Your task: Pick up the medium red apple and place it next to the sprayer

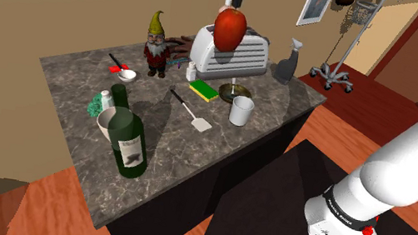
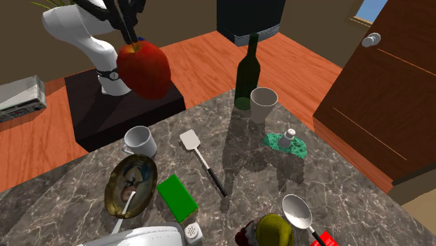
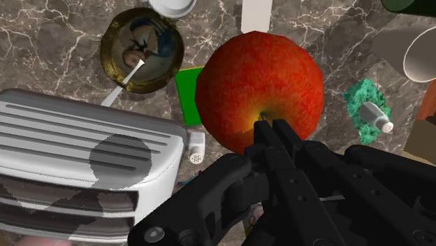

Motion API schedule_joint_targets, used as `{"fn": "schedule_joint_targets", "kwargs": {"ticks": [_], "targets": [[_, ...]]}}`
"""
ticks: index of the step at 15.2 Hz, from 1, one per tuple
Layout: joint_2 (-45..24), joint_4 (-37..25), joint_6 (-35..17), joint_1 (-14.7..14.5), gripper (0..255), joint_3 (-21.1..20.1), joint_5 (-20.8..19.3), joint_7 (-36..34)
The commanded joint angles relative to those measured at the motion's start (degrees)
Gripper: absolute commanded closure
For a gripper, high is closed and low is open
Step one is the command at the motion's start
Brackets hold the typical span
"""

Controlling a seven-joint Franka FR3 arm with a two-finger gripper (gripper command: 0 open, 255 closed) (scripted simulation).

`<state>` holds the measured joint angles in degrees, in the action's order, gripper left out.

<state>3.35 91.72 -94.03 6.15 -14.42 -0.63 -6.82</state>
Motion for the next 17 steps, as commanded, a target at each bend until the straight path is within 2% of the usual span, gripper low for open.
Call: {"fn": "schedule_joint_targets", "kwargs": {"ticks": [1,9,17], "targets": [[1.1,1.38,-0.36,1.36,255,1.61,0.48,3.06],[3.24,3.91,-0.8,6.32,255,7.98,1.36,14.44],[1.46,1.91,-0.43,11.17,255,14.18,1.74,25.48]]}}
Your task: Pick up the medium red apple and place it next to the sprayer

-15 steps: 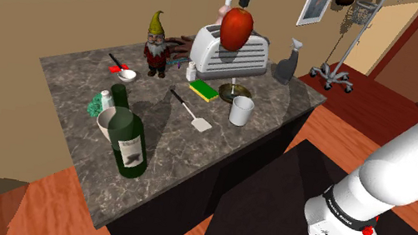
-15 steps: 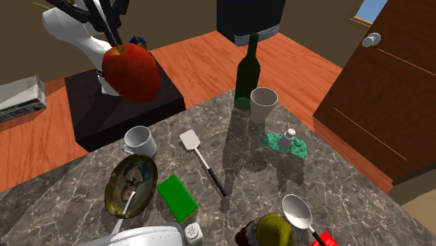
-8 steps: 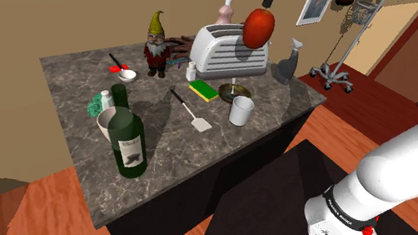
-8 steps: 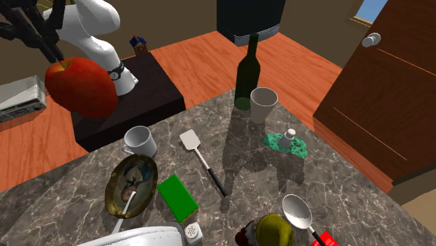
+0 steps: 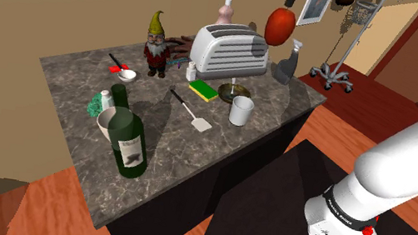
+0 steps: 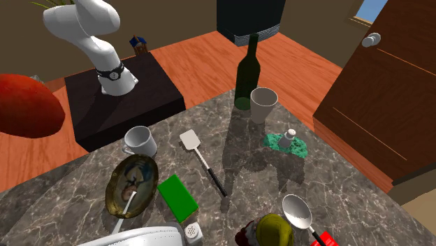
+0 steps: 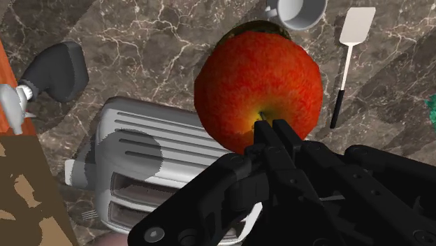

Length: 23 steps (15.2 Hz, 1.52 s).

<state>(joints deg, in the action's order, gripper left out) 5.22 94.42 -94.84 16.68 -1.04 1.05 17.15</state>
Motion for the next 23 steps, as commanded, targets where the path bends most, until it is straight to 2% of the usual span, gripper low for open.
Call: {"fn": "schedule_joint_targets", "kwargs": {"ticks": [1,8,16,23], "targets": [[-0.91,-1.38,0.49,1.25,255,1.55,0.14,2.88],[-6.1,-7.62,1.83,5.72,255,6.53,1.16,12.31],[-15.08,-19.2,5.0,11.3,255,10.87,3.62,21.79],[-13.08,-10.99,-1.25,10.97,255,10.75,3.26,21.89]]}}
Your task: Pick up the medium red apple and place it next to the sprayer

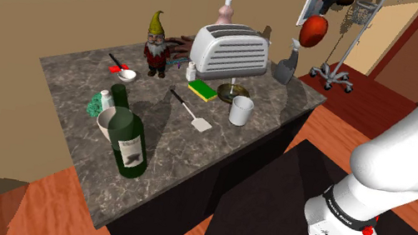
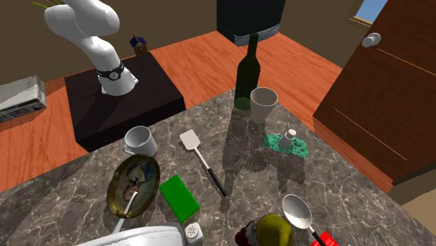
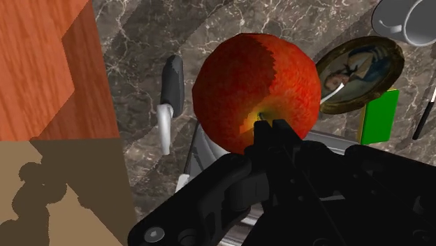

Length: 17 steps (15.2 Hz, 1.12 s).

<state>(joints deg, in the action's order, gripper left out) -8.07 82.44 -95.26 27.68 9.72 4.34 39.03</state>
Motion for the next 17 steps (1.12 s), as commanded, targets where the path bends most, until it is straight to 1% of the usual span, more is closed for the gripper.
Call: {"fn": "schedule_joint_targets", "kwargs": {"ticks": [1,9,17], "targets": [[0.42,2.04,-1.68,-0.07,255,-0.03,-0.06,0.03],[1.43,9.56,-8.19,-0.26,255,-0.12,-0.18,0.24],[1.5,15.8,-14.37,-0.35,255,-0.19,-0.08,0.55]]}}
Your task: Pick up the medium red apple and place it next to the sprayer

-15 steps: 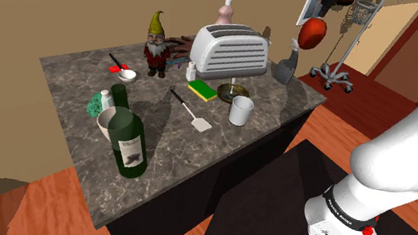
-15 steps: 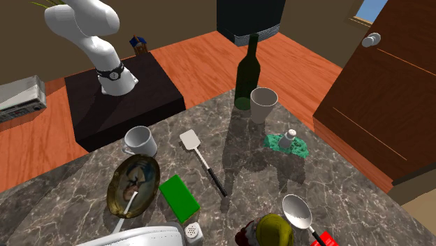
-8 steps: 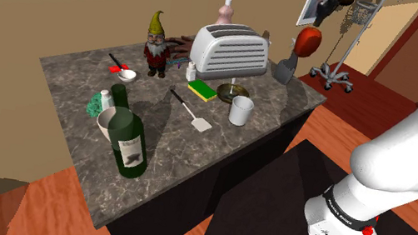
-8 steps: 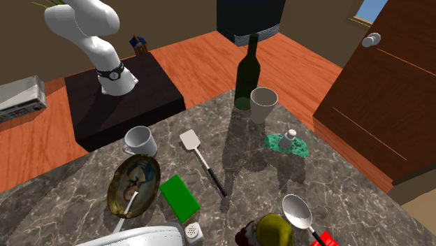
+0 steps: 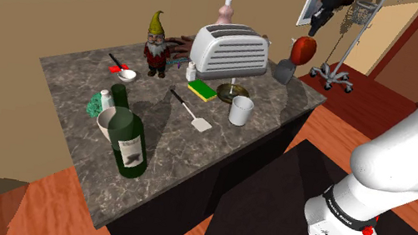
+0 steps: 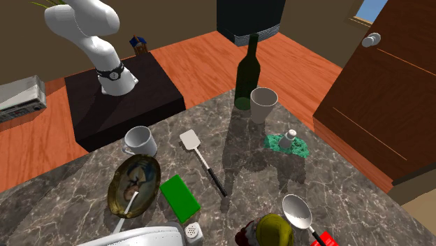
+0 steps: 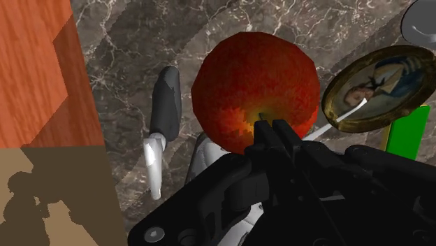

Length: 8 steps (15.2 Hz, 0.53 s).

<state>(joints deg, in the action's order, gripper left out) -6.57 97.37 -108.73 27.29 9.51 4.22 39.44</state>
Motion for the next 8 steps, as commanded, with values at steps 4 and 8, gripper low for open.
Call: {"fn": "schedule_joint_targets", "kwargs": {"ticks": [4,8], "targets": [[-0.28,3.59,-3.9,0.02,255,0.0,0.16,0.34],[-0.76,6.08,-6.84,0.01,255,-0.03,0.34,0.57]]}}
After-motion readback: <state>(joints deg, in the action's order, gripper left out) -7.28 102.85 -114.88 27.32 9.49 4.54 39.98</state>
